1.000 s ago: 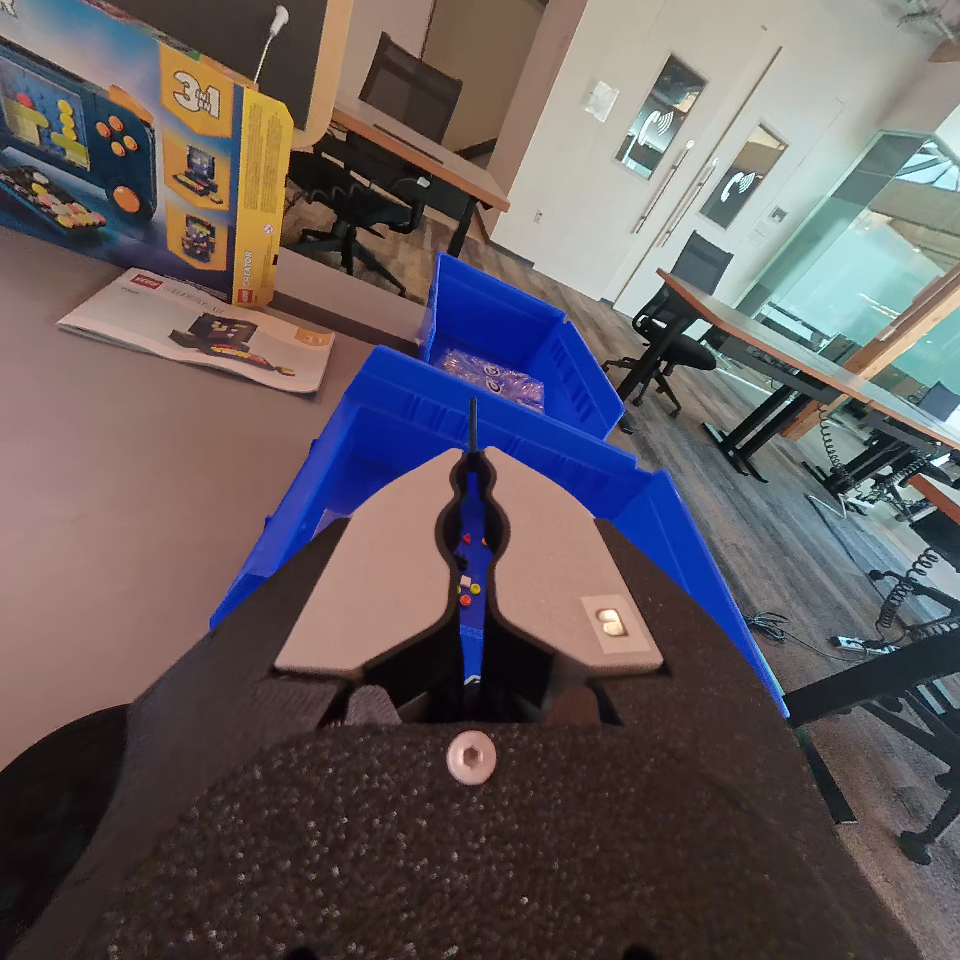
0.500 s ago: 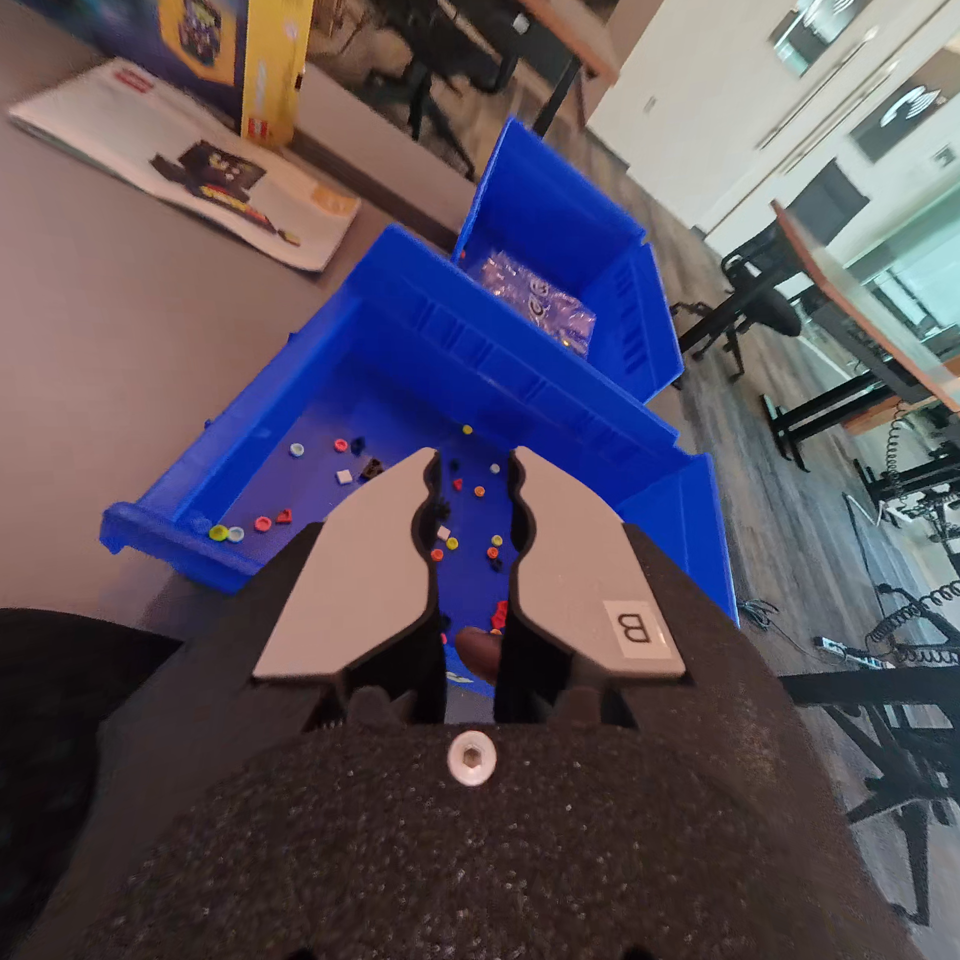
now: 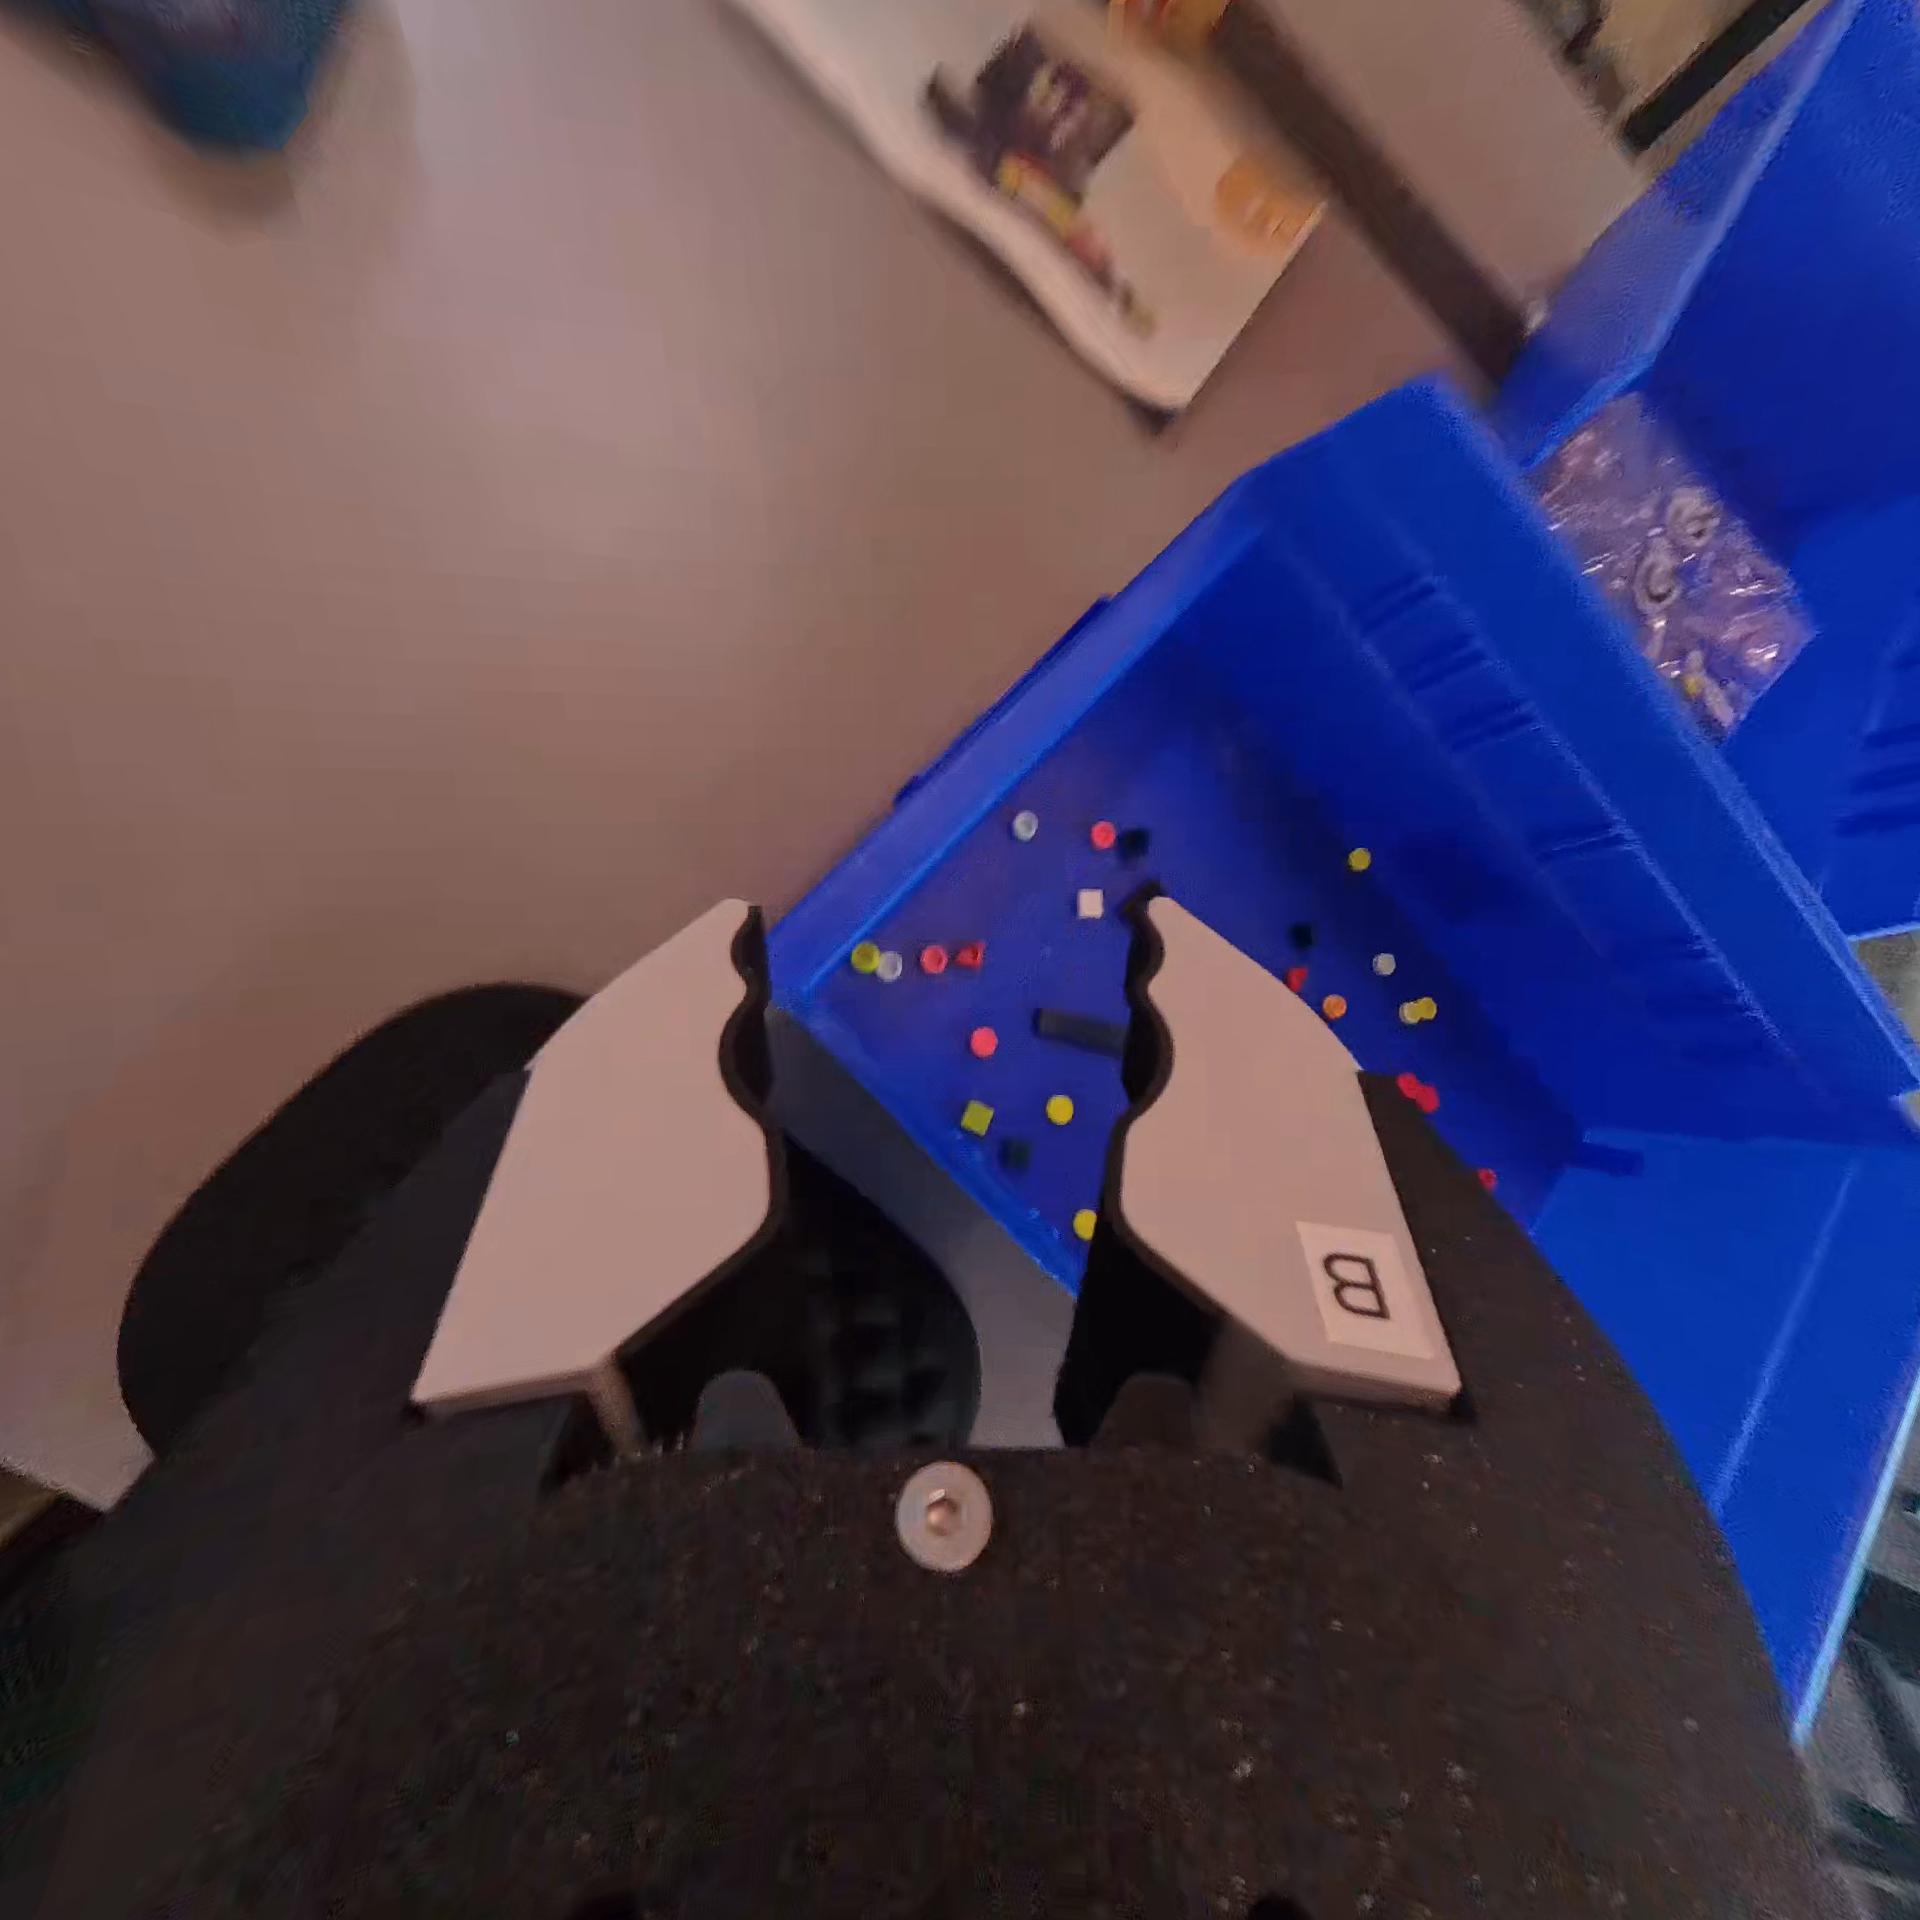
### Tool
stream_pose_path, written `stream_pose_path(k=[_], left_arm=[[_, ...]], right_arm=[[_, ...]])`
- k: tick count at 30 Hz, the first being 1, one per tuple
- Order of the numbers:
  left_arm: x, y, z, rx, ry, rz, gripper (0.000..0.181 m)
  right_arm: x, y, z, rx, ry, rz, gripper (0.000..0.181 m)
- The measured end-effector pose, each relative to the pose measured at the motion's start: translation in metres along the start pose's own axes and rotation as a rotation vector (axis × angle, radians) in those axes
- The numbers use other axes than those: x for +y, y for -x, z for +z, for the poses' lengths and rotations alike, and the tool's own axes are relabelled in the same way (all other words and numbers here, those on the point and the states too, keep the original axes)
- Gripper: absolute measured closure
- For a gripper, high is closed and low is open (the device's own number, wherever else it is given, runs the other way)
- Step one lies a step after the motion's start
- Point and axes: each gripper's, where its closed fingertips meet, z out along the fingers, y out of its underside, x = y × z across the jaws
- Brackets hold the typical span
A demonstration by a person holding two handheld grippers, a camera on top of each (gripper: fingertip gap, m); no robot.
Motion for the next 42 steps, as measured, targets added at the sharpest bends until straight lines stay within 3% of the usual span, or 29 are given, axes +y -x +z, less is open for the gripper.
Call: stream_pose_path(k=[3, 6, 8, 10, 12, 15, 18, 20, 22, 25, 29, 35, 39, 42], left_arm=[[-0.003, 0.003, -0.003, -0.005, -0.032, -0.031, 0.036], [-0.007, 0.002, -0.005, 0.010, -0.059, -0.044, 0.037], [-0.006, 0.002, -0.005, 0.012, -0.053, -0.034, 0.037], [-0.006, 0.001, -0.005, 0.010, -0.058, -0.028, 0.037], [-0.007, 0.002, -0.004, -0.003, -0.065, -0.026, 0.036], [-0.007, 0.003, -0.003, -0.027, -0.076, -0.027, 0.036], [-0.006, 0.004, -0.002, -0.041, -0.077, -0.033, 0.036], [-0.005, 0.005, -0.003, -0.041, -0.075, -0.037, 0.036], [-0.005, 0.005, -0.004, -0.035, -0.078, -0.045, 0.036], [-0.006, 0.006, -0.006, -0.029, -0.100, -0.064, 0.037], [-0.006, 0.009, -0.011, -0.028, -0.134, -0.091, 0.038], [-0.010, 0.012, -0.016, -0.018, -0.182, -0.129, 0.041], [-0.010, 0.012, -0.017, -0.013, -0.190, -0.126, 0.041], [-0.010, 0.012, -0.017, -0.013, -0.195, -0.129, 0.042]], right_arm=[[-0.025, -0.002, -0.004, -0.025, -0.049, -0.023, 0.121], [-0.088, -0.050, -0.013, 0.046, -0.219, -0.031, 0.126], [-0.113, -0.094, 0.002, 0.077, -0.178, -0.055, 0.122], [-0.121, -0.138, 0.036, 0.079, -0.051, -0.059, 0.117], [-0.125, -0.164, 0.078, -0.010, 0.056, 0.024, 0.117], [-0.120, -0.208, 0.141, 0.011, 0.219, 0.080, 0.127], [-0.112, -0.216, 0.193, -0.037, 0.339, 0.142, 0.134], [-0.099, -0.219, 0.215, -0.029, 0.443, 0.126, 0.150], [-0.103, -0.224, 0.220, -0.011, 0.476, 0.097, 0.166], [-0.110, -0.241, 0.212, 0.045, 0.514, 0.035, 0.167], [-0.137, -0.268, 0.188, 0.111, 0.357, 0.032, 0.168], [-0.151, -0.304, 0.144, 0.253, 0.426, -0.092, 0.173], [-0.135, -0.292, 0.153, 0.222, 0.452, -0.065, 0.175], [-0.114, -0.263, 0.174, 0.122, 0.476, -0.024, 0.174]])
